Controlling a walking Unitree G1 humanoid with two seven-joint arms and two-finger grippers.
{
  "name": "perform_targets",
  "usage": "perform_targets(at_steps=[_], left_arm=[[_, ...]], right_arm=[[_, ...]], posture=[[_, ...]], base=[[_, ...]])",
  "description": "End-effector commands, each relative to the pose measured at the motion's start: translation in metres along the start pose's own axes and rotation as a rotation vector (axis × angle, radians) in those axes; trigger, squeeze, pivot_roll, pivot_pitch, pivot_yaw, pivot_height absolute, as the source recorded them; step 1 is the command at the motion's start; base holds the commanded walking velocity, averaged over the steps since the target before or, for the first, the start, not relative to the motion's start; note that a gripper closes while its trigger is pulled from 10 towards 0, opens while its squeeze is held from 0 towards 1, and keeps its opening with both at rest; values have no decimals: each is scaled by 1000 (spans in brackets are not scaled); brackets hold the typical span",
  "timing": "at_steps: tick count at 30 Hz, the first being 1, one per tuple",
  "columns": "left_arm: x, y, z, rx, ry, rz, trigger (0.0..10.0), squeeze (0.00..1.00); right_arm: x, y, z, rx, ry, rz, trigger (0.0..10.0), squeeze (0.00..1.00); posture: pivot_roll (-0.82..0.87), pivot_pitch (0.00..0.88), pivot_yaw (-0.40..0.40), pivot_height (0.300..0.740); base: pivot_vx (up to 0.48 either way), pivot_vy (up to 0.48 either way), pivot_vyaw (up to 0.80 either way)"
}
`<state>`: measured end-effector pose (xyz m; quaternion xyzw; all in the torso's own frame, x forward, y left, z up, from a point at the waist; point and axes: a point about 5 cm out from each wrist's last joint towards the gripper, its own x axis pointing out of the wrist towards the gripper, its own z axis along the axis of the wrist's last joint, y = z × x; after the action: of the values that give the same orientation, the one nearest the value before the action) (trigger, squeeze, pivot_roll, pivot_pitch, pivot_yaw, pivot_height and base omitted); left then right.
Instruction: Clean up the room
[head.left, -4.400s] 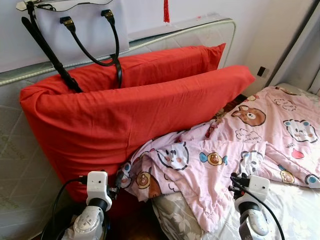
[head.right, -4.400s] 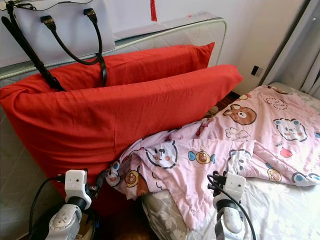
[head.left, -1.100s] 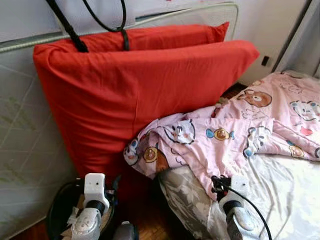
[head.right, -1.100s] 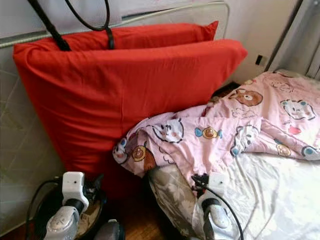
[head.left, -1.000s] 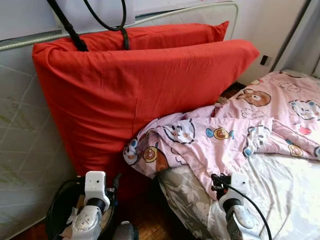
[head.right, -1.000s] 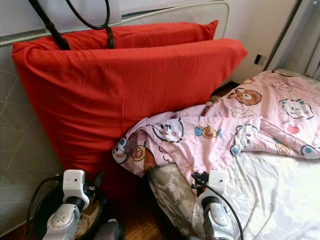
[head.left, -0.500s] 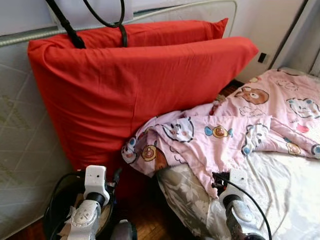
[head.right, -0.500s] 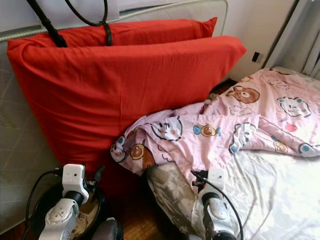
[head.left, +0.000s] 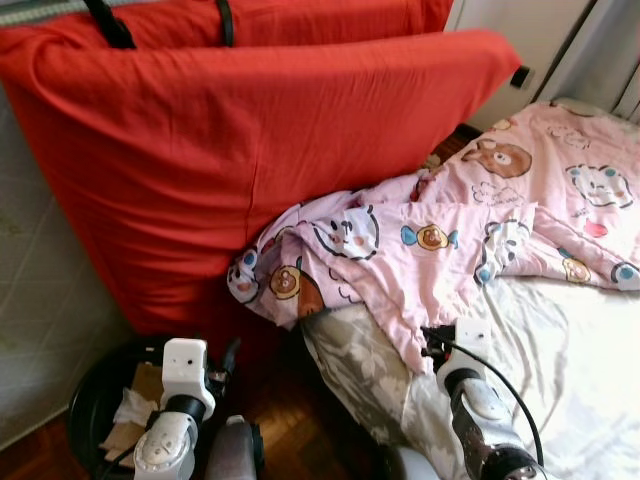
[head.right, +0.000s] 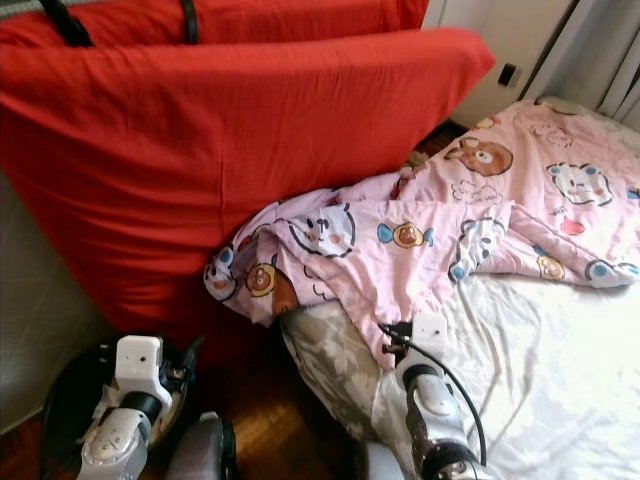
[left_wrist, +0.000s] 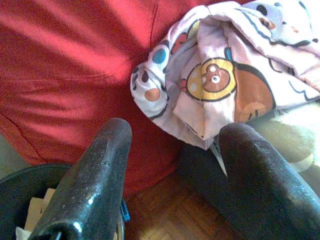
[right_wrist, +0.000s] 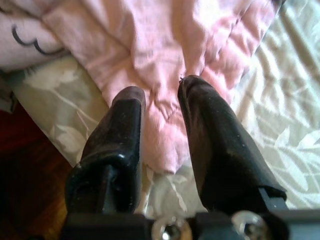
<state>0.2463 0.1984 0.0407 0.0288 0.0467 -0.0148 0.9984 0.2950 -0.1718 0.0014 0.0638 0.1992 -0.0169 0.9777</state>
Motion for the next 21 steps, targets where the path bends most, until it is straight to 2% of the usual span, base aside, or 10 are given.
perform_targets(at_steps=[1, 7, 11, 12, 15, 21], left_arm=[[-3, -3, 0, -19, 11, -6, 10000, 0], [-1, -12, 10, -31, -1, -16, 10000, 0], [-6, -13, 13, -31, -1, -22, 10000, 0], [-8, -12, 13, -30, 3, -21, 10000, 0], [-10, -11, 13, -30, 9, -18, 10000, 0], [-21, -8, 17, -25, 21, -12, 10000, 0]], right_arm=[[-1, 1, -4, -6, 22, 7, 10000, 0], [0, 6, -3, -15, 20, 27, 10000, 0], [1, 9, -2, -1, 20, 40, 10000, 0], [1, 9, -2, 1, 21, 42, 10000, 1000], [2, 10, -1, -3, 24, 41, 10000, 1000], [8, 12, 14, -6, -3, 36, 10000, 1000]], posture=[[80, 232, -83, 601], [87, 255, -84, 601], [101, 276, -79, 601], [105, 287, -79, 601], [107, 290, -77, 601], [126, 317, -68, 601]], base=[[0, 0, 0], [0, 0, 0], [0, 0, 0], [0, 0, 0], [0, 0, 0], [0, 0, 0]])
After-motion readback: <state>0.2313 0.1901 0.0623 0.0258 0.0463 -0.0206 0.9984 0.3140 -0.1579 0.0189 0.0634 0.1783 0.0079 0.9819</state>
